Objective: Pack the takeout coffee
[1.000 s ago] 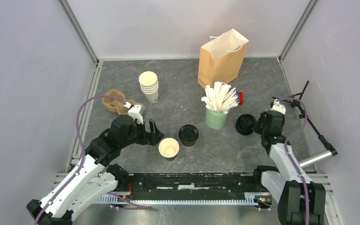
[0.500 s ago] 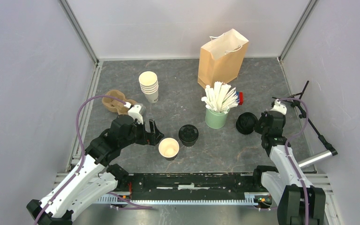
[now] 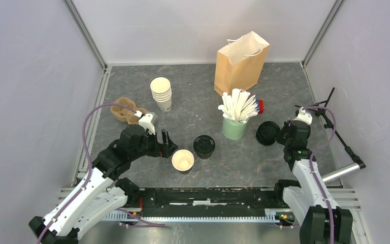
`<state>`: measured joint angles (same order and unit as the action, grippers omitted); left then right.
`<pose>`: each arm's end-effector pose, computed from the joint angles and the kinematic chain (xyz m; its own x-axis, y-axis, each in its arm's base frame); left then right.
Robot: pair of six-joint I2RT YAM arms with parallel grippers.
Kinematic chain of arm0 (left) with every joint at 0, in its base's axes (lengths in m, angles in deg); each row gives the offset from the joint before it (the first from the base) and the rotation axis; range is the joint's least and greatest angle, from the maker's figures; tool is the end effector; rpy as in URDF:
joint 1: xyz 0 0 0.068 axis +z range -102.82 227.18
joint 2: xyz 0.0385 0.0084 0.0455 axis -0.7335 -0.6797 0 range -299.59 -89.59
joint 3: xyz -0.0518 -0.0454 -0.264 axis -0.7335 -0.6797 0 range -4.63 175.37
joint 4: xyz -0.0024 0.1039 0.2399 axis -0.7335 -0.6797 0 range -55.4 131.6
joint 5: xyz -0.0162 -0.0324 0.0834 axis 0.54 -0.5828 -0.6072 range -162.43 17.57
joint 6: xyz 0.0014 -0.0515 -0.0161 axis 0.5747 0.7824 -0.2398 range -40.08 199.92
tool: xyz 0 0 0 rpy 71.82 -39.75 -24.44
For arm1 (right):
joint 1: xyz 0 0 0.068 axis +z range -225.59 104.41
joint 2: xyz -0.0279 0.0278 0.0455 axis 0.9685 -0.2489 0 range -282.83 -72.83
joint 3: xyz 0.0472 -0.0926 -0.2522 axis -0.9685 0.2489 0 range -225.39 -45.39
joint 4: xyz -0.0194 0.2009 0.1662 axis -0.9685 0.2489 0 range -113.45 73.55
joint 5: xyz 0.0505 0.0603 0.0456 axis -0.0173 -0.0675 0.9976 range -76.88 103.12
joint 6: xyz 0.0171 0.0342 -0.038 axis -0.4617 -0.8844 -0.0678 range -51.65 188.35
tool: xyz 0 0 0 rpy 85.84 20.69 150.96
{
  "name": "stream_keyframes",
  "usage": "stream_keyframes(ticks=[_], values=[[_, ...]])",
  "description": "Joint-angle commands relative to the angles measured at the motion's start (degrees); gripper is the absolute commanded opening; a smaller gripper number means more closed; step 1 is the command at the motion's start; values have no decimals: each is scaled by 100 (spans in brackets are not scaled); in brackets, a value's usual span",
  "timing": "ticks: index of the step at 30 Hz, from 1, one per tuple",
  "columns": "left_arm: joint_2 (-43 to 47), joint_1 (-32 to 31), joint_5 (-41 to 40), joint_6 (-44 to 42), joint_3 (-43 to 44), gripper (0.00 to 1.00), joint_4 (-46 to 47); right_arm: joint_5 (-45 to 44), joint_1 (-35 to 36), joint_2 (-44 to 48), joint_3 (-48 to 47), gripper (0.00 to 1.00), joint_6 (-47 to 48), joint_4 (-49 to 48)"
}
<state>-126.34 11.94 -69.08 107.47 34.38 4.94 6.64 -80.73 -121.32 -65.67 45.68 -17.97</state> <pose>0.1142 -0.0832 0.2791 -0.6939 -0.0752 -0.7161 0.3320 0.8490 -0.4109 0.1792 -0.0201 0.1877 -0.4393 0.4241 -0.7919 0.3814 0.8862 0.2630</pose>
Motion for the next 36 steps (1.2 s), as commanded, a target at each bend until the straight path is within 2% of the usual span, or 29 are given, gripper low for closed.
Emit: stream_keyframes(ticks=[1, 16, 23, 32, 36], values=[[-4, -27, 34, -224, 2, 100, 195, -141, -21, 155, -321, 10, 8, 12], [-38, -29, 73, -224, 11, 100, 204, -470, -21, 642, -1028, 7, -241, 372], [91, -26, -235, -216, 32, 100, 124, -754, 70, 601, -2161, 7, -183, 819], [402, -26, -646, -233, 148, 100, 22, -416, 1005, 414, -3476, 7, -349, 674], [266, -25, -527, 114, 508, 100, 125, -141, 1818, 236, -3792, 7, -459, 738]])
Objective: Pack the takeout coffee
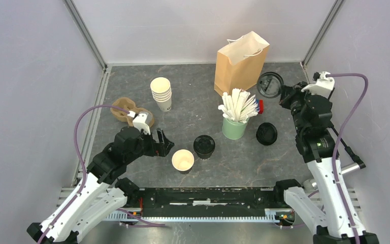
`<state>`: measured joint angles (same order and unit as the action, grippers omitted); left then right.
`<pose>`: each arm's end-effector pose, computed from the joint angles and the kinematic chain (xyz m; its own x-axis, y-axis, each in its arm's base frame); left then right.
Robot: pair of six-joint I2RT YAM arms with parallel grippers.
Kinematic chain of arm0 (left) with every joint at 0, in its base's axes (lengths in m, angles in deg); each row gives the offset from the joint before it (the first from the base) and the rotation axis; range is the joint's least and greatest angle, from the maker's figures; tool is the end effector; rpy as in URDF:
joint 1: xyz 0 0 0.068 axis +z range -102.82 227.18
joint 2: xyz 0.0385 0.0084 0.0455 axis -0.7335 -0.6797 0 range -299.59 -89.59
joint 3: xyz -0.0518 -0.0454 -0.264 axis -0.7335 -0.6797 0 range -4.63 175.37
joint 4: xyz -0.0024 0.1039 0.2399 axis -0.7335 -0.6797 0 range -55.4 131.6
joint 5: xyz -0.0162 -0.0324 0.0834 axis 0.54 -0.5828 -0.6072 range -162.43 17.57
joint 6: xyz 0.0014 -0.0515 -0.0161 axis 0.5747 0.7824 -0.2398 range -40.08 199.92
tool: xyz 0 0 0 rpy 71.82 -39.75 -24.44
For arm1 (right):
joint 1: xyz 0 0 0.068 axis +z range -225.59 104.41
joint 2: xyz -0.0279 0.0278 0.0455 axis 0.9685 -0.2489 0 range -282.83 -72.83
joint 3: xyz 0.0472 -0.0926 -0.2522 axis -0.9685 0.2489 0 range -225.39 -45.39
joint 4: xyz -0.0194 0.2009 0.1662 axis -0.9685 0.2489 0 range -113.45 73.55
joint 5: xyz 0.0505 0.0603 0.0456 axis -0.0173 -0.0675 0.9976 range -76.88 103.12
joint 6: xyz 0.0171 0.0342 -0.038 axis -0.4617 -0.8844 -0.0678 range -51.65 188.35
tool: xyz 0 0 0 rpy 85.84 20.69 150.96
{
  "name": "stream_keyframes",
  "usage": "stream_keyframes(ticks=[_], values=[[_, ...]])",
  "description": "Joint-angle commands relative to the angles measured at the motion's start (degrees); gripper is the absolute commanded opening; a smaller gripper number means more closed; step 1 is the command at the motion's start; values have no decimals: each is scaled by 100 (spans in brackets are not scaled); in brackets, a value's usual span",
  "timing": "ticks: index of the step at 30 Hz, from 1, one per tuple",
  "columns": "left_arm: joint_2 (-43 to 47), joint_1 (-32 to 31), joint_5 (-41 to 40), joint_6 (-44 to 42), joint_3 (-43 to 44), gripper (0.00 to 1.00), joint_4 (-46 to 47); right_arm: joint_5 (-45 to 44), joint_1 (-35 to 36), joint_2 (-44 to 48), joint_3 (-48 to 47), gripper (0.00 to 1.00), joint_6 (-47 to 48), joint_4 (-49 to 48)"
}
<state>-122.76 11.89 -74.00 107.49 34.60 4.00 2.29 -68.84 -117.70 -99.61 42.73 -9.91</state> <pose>0.1064 -0.0741 0.2861 -0.6371 -0.1160 -0.7620 0.2973 0.8751 -0.3818 0.1731 0.0138 0.3909 -0.0347 0.4236 -0.9052 0.0951 0.9030 0.4189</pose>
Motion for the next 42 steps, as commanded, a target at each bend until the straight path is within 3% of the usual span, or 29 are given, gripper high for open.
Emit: stream_keyframes(ticks=[1, 8, 19, 25, 35, 38, 42], values=[[-150, -19, 121, 219, 629, 100, 342, 331, 845, -145, -362, 6, -215, -120], [-750, -20, 1614, 1021, 1351, 94, 1532, 273, 2459, -277, 112, 7, -340, -295], [-2004, -23, 1870, 631, 2046, 82, 1632, -631, 4307, -604, 520, 6, -528, -835], [-2318, -25, 1795, 417, 2015, 78, 1463, -879, 4718, -904, 525, 6, -455, -990], [-2556, -22, 1554, 73, 1896, 50, 1185, -858, 4758, -1034, 675, 6, -379, -1265], [-2645, -22, 1640, 57, 1889, 47, 1227, -829, 4758, -1166, 633, 7, -390, -1258], [-2769, -23, 1746, -26, 1892, 27, 1223, -777, 4769, -1204, 727, 6, -425, -1310]])
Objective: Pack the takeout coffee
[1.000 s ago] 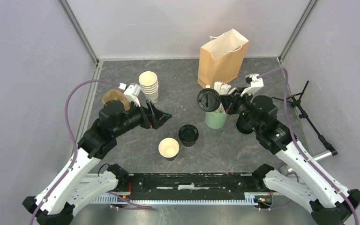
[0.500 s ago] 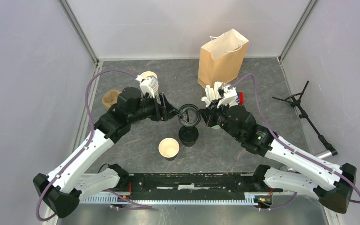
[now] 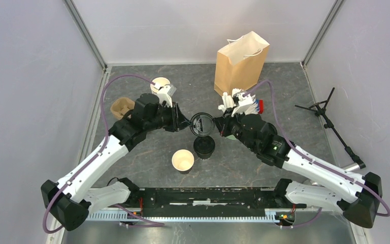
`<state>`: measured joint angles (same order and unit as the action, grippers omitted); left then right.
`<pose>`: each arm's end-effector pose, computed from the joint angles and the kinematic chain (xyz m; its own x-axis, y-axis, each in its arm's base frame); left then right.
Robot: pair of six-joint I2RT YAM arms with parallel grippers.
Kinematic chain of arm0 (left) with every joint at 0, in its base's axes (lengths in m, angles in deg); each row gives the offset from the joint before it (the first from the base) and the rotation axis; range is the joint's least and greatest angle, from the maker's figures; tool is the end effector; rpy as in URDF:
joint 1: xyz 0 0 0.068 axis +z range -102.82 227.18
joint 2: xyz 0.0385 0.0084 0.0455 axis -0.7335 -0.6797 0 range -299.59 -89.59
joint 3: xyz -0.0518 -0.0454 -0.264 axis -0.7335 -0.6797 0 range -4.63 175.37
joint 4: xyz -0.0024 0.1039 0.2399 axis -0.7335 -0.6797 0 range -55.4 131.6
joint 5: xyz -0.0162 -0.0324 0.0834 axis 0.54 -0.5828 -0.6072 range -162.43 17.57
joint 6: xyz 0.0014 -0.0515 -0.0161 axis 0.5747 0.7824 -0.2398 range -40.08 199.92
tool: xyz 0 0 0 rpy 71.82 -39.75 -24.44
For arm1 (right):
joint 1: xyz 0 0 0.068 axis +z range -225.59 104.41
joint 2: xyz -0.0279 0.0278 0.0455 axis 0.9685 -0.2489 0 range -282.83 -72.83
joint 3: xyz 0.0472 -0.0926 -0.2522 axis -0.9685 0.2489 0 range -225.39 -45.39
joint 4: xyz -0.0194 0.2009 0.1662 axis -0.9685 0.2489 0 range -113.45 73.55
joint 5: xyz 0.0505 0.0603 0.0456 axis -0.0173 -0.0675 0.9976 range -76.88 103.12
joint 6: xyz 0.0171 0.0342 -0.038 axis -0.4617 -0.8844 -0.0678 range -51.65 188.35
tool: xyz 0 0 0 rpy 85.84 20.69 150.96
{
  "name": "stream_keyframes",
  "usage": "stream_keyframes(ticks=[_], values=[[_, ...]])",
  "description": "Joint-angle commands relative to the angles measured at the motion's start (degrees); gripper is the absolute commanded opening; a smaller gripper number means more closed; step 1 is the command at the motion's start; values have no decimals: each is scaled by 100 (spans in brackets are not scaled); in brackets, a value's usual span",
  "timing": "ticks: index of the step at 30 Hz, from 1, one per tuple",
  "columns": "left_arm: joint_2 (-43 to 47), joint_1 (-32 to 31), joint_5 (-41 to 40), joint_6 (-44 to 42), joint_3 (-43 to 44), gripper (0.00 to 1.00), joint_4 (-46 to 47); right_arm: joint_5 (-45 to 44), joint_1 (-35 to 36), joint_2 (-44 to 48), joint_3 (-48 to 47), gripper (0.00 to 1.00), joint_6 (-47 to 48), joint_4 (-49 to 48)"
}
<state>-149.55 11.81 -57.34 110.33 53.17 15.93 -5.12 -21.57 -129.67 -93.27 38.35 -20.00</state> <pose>0.1828 -0.1411 0.3421 -0.7064 -0.0980 -0.7010 0.4510 0.7009 -0.5525 0.1454 0.1814 0.3325 -0.4038 0.2522 -0.8794 -0.4469 0.7844 0.4301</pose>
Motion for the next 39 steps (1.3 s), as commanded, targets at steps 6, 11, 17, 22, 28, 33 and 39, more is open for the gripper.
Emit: stream_keyframes(ticks=[6, 11, 17, 22, 28, 33, 39], values=[[-145, -15, 246, -292, -48, 2, -4, -138, 47, 82, 154, 10, 93, -473], [97, -4, 332, -46, -350, 2, 421, -343, 48, 229, 32, 35, 608, -379], [614, 68, 354, 505, -516, 2, 725, -61, 48, 990, 527, 72, 1729, -1050], [993, 184, 824, 1725, -981, 2, 1740, 539, 46, 2041, 1776, 81, 3123, -2671], [1015, 208, 1692, 2634, -1100, 2, 2684, 2637, 46, 2989, 3019, 87, 4847, -4995], [815, 206, 2599, 2882, -991, 2, 3059, 4050, 45, 2718, 3275, 98, 5390, -5982], [811, 206, 2913, 2841, -1086, 2, 3068, 4690, 48, 2156, 2990, 98, 5470, -6289]])
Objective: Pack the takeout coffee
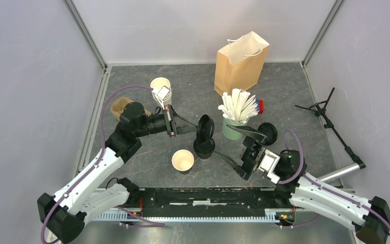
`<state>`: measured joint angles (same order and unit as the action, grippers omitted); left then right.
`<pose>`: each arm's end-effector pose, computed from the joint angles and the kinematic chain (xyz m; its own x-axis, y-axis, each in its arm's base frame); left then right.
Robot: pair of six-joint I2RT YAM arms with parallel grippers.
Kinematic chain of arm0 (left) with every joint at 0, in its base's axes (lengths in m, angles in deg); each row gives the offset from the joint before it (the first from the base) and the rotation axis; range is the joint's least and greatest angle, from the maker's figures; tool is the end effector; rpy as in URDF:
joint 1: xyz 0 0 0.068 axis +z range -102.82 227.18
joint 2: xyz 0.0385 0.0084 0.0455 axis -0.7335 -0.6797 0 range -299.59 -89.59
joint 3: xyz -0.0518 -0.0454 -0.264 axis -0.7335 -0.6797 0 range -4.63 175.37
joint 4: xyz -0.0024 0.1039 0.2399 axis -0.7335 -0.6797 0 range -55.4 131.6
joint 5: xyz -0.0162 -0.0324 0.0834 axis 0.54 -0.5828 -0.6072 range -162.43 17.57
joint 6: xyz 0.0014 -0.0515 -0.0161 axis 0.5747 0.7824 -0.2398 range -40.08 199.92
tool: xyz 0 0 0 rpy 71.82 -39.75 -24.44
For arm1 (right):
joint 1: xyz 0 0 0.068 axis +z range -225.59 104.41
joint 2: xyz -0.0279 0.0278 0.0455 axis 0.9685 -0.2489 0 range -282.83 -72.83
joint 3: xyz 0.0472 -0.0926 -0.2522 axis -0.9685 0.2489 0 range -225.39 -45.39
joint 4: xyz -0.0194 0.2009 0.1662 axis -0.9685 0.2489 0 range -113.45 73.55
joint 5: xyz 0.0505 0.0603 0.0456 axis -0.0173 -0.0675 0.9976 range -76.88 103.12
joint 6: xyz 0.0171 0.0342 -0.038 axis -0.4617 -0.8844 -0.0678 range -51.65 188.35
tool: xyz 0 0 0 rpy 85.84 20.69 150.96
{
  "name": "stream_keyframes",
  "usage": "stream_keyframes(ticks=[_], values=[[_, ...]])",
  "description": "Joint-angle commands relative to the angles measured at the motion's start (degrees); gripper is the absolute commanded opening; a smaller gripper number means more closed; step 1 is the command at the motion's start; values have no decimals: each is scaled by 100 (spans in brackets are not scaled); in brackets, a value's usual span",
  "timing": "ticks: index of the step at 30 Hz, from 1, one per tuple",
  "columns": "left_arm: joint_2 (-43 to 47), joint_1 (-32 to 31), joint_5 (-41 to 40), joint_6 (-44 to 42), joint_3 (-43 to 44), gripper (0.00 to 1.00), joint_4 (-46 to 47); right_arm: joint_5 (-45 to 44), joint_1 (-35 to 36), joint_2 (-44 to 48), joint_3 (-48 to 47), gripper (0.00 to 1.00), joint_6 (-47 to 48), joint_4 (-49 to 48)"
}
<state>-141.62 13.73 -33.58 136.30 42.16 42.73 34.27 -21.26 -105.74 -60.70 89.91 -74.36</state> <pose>0.1617 -0.1336 0.3516 -0.8254 -0.2319 -0.5146 0.4767 0.2018 -0.8556 0.0709 0.1209 0.2990 0.6409 0.3051 -0.7044 -0.7505 0.4420 -0.4914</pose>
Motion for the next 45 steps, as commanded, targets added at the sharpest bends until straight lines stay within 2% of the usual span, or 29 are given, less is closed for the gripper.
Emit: stream_keyframes(ticks=[1, 13, 21, 45], values=[[18, 14, 569, 250, -4, 2, 393, 781, 17, -335, -317, 98, 326, -869], [-33, 14, 789, 246, -146, 2, 459, 873, 33, -1332, -761, 98, 395, -1311], [31, 10, 767, 259, -273, 2, 467, 707, 85, -1577, -729, 97, 441, -1746], [185, 10, 624, 496, -508, 2, 756, 637, 129, -1621, -587, 98, 706, -1032]])
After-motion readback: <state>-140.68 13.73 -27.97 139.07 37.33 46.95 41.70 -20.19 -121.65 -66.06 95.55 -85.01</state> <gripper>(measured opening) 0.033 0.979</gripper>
